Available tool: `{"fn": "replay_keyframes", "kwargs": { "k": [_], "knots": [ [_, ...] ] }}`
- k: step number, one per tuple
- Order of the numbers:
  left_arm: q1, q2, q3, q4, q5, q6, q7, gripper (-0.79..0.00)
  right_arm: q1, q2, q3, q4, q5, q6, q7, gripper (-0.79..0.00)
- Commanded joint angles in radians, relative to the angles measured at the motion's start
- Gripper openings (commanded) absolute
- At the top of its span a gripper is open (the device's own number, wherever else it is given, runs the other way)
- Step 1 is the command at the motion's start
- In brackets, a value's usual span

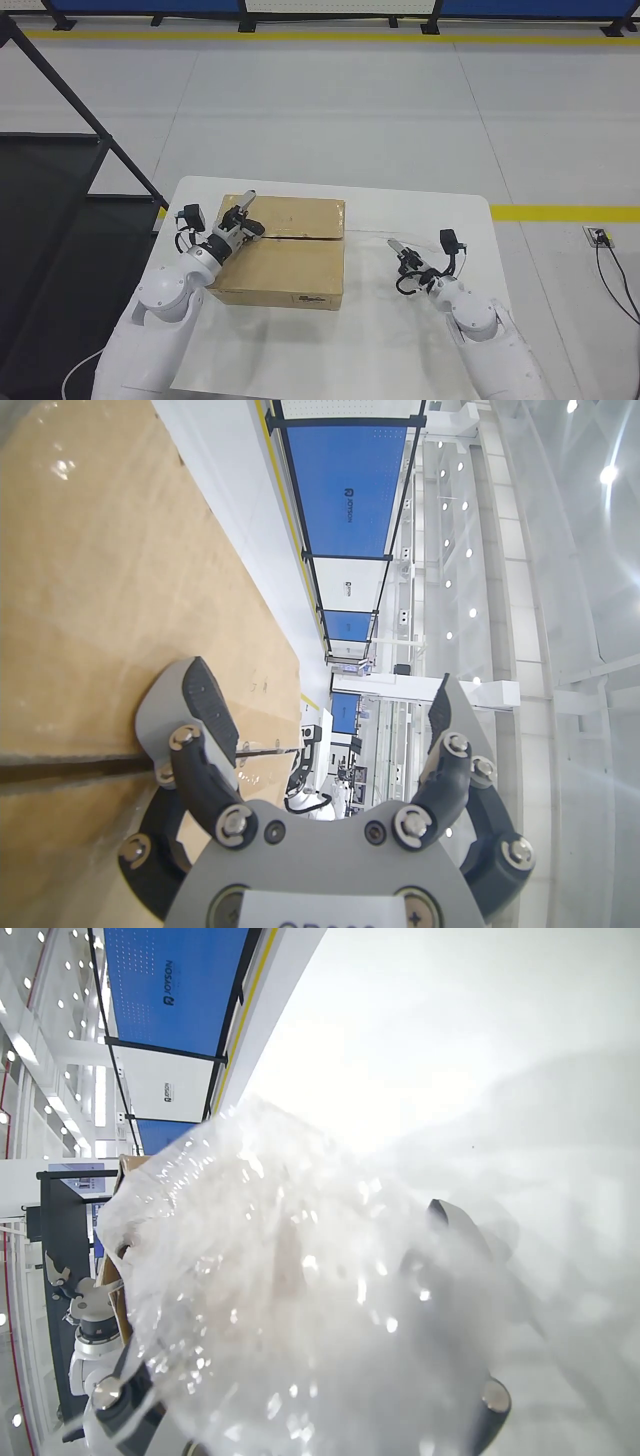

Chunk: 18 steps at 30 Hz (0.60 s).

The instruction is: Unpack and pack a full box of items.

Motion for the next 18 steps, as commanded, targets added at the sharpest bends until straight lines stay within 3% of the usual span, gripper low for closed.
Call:
{"fn": "replay_keyframes", "kwargs": {
  "k": [1,18],
  "knots": [
    [-0.002,-0.001,0.002,0.000,0.001,0.002,0.000,0.000,-0.013,0.004,0.009,-0.015,0.018,-0.022,0.033,0.000],
    [-0.002,-0.005,-0.001,0.006,0.000,-0.004,0.002,0.000,-0.070,0.062,0.128,-0.105,0.037,0.011,0.305,0.000]
  ]
}}
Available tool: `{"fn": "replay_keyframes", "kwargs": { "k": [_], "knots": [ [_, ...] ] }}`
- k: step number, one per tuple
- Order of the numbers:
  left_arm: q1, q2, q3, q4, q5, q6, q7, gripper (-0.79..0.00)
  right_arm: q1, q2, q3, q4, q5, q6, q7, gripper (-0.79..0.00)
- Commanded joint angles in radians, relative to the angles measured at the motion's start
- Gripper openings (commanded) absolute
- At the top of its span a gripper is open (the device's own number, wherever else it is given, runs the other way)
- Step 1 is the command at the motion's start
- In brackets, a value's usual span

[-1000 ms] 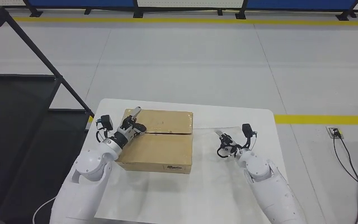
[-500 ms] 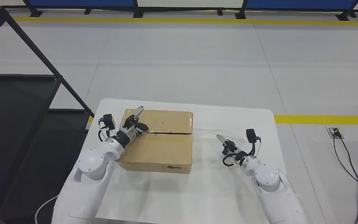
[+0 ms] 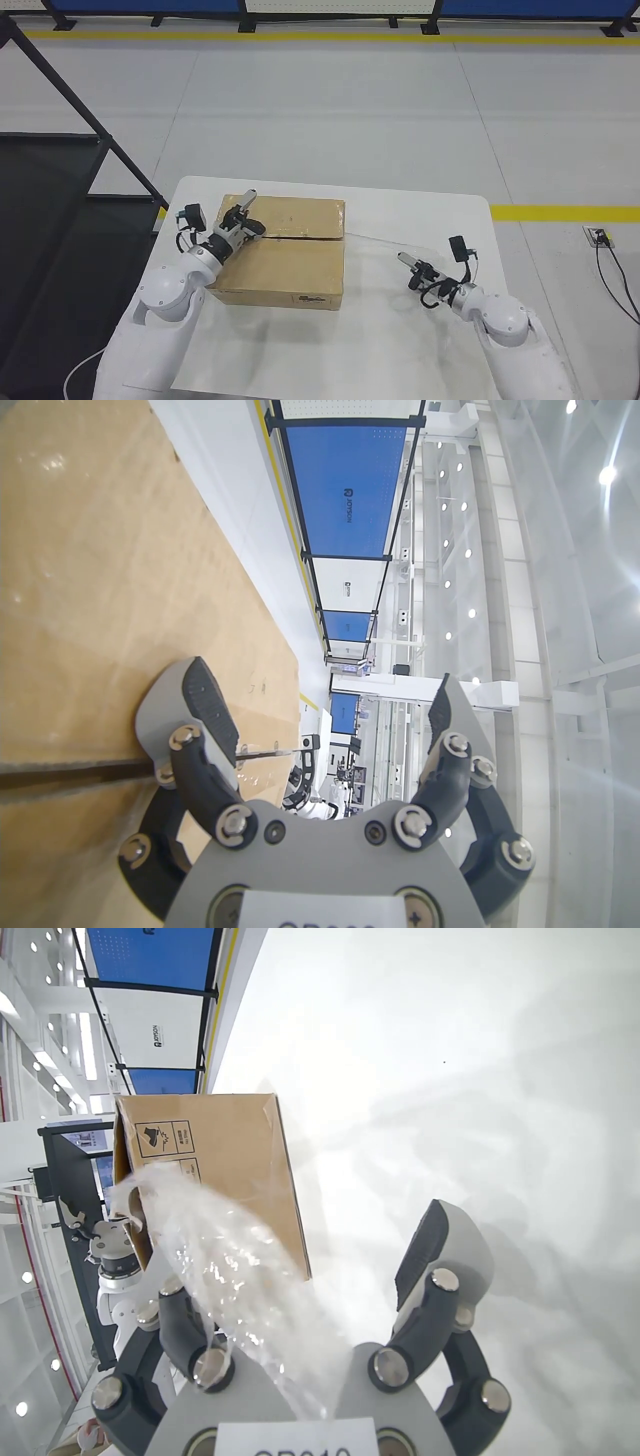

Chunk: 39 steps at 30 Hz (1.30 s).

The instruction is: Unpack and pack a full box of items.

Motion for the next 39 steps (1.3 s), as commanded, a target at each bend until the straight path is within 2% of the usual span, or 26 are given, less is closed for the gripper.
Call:
{"fn": "replay_keyframes", "kwargs": {
  "k": [1,6,13,18,22,28,33,39],
  "knots": [
    [0.001,0.000,-0.002,0.001,-0.002,-0.002,-0.001,0.000,-0.016,0.005,0.015,-0.024,0.016,-0.016,0.006,0.000],
    [0.004,-0.001,-0.005,0.002,-0.005,-0.007,-0.001,0.000,-0.020,0.010,0.005,-0.035,0.036,-0.031,0.041,0.000],
    [0.009,-0.002,-0.013,0.006,-0.010,-0.012,-0.003,0.000,-0.023,0.016,0.002,-0.016,0.108,-0.109,0.061,0.000],
    [0.010,-0.002,-0.015,0.005,-0.010,-0.015,-0.005,0.000,0.035,0.007,-0.066,0.045,0.139,-0.139,0.093,0.000],
    [0.012,-0.002,-0.018,0.006,-0.009,-0.016,-0.007,0.000,0.076,0.001,-0.103,0.085,0.155,-0.222,0.072,0.000],
    [0.020,-0.001,-0.028,0.005,-0.012,-0.018,-0.010,0.000,0.074,0.001,-0.105,0.068,0.177,-0.267,-0.009,0.000],
    [0.022,-0.002,-0.033,0.007,-0.015,-0.022,-0.011,0.000,0.136,-0.003,-0.163,0.119,0.178,-0.237,0.079,0.000],
    [0.020,-0.002,-0.035,0.014,-0.019,-0.022,-0.014,0.000,0.194,-0.005,-0.206,0.189,0.226,-0.322,0.210,0.000]
  ]
}}
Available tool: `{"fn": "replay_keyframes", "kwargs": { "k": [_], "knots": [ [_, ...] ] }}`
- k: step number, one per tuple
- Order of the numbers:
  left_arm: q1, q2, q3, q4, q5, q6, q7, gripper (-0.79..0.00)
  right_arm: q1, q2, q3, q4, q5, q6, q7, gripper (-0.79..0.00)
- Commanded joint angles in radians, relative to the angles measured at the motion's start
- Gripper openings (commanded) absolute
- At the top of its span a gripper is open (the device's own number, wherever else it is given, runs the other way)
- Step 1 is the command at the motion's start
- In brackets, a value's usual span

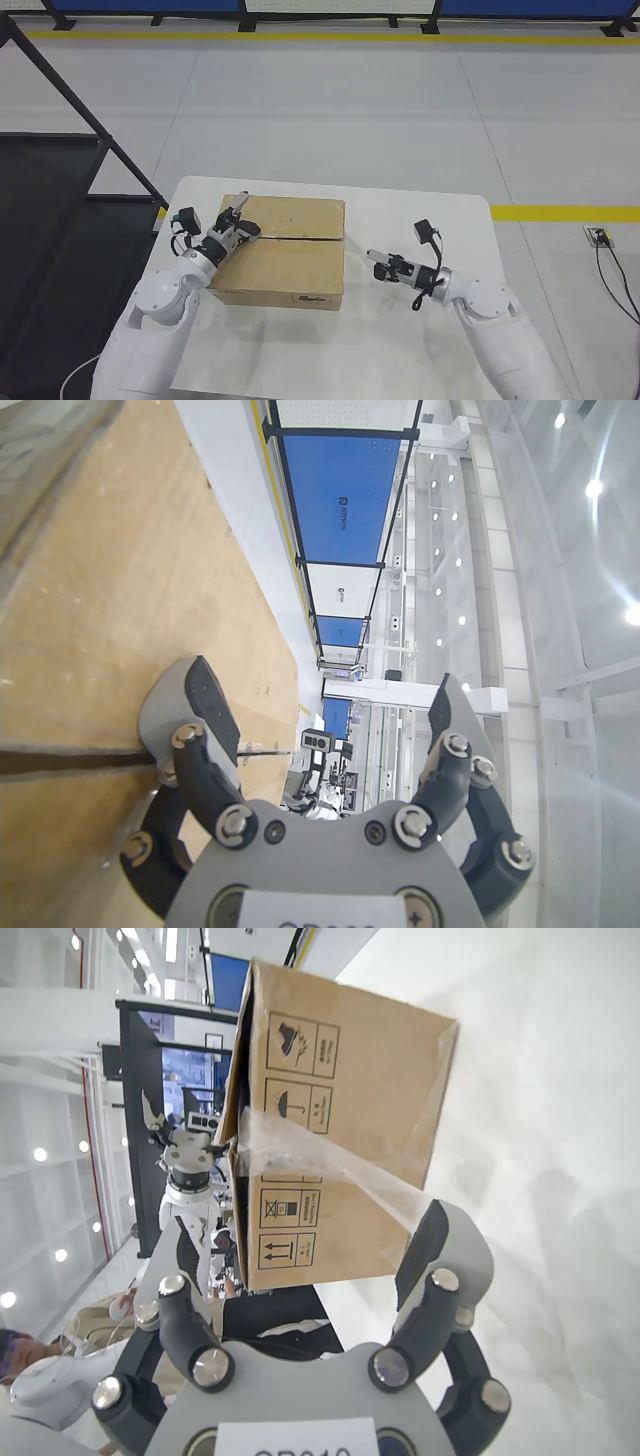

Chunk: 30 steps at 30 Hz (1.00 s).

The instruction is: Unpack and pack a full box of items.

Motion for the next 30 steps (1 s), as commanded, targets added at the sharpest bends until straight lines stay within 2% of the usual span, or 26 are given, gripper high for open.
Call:
{"fn": "replay_keyframes", "kwargs": {
  "k": [1,12,20,25,30],
  "knots": [
    [-0.002,0.000,0.000,0.002,0.001,0.002,0.000,0.000,0.019,0.000,-0.012,0.022,0.003,-0.008,0.031,0.000],
    [-0.009,-0.002,0.002,0.011,0.006,-0.002,-0.006,0.000,0.113,-0.011,-0.101,0.139,0.000,0.020,0.112,0.000],
    [-0.008,-0.002,0.002,0.009,0.010,0.000,-0.006,0.000,0.158,-0.025,-0.146,0.212,0.038,0.013,0.120,0.000],
    [-0.003,-0.002,-0.004,0.005,0.011,-0.001,-0.004,0.000,0.175,-0.027,-0.157,0.243,0.050,-0.039,0.119,0.000],
    [0.002,-0.002,-0.008,0.001,0.011,-0.001,-0.003,0.000,0.153,-0.014,-0.138,0.216,0.071,-0.106,0.155,0.000]
  ]
}}
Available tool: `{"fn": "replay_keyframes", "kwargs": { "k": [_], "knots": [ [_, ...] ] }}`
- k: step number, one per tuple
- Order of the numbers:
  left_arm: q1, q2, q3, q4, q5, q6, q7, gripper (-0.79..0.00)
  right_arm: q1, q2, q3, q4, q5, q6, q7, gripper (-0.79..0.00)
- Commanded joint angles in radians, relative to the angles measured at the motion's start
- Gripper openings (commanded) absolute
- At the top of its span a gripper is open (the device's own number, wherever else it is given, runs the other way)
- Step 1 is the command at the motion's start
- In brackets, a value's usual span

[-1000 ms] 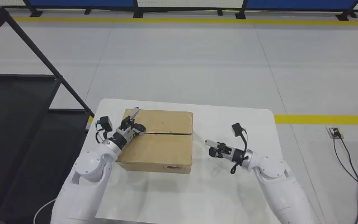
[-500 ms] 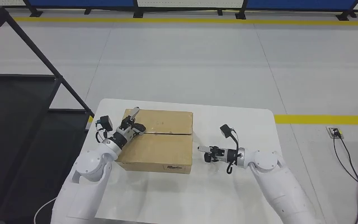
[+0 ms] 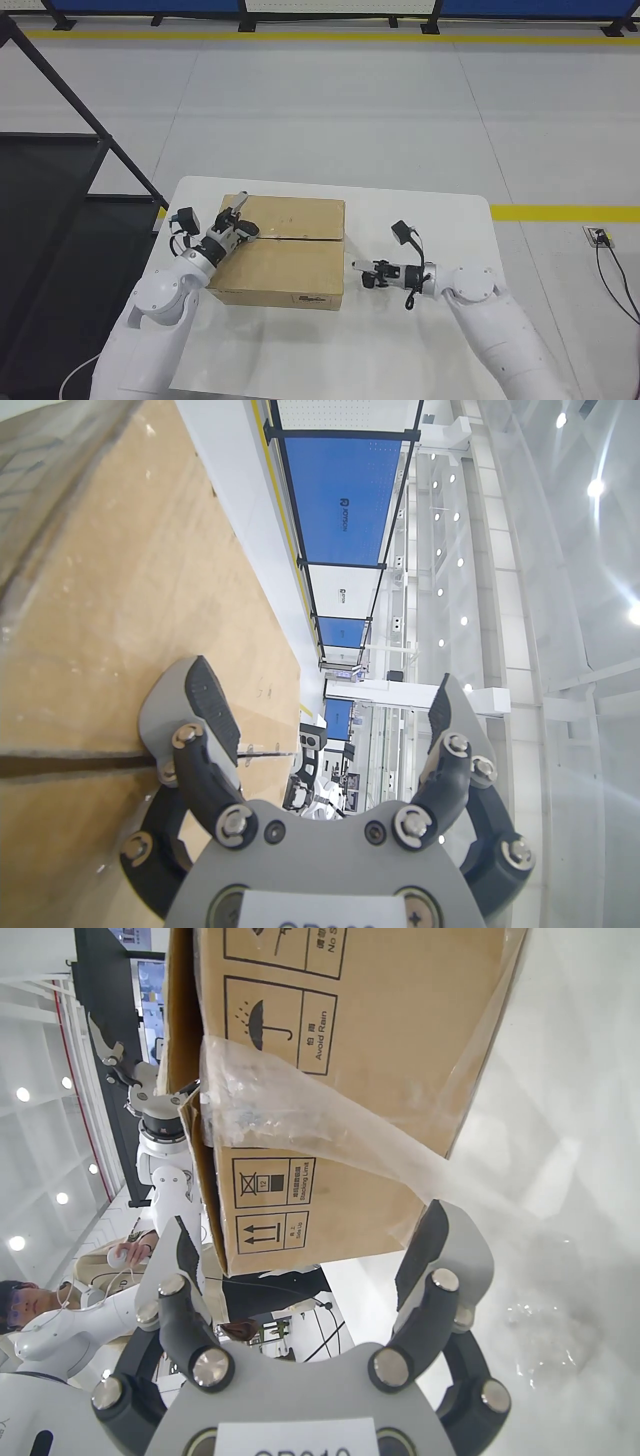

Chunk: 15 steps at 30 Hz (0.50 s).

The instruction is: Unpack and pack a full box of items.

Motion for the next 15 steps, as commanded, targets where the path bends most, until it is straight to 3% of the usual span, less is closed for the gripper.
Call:
{"fn": "replay_keyframes", "kwargs": {
  "k": [1,8,15],
  "knots": [
    [0.001,0.000,0.000,-0.001,0.000,0.000,0.000,0.000,-0.013,0.006,0.006,-0.019,0.014,-0.022,0.029,0.000],
    [-0.003,-0.002,0.004,0.003,0.001,0.002,0.000,0.000,-0.003,0.001,-0.030,-0.011,0.050,-0.001,0.096,0.000],
    [-0.002,-0.002,0.000,0.002,0.003,-0.002,0.004,0.000,0.071,-0.035,-0.098,0.124,0.094,0.010,0.062,0.000]
  ]
}}
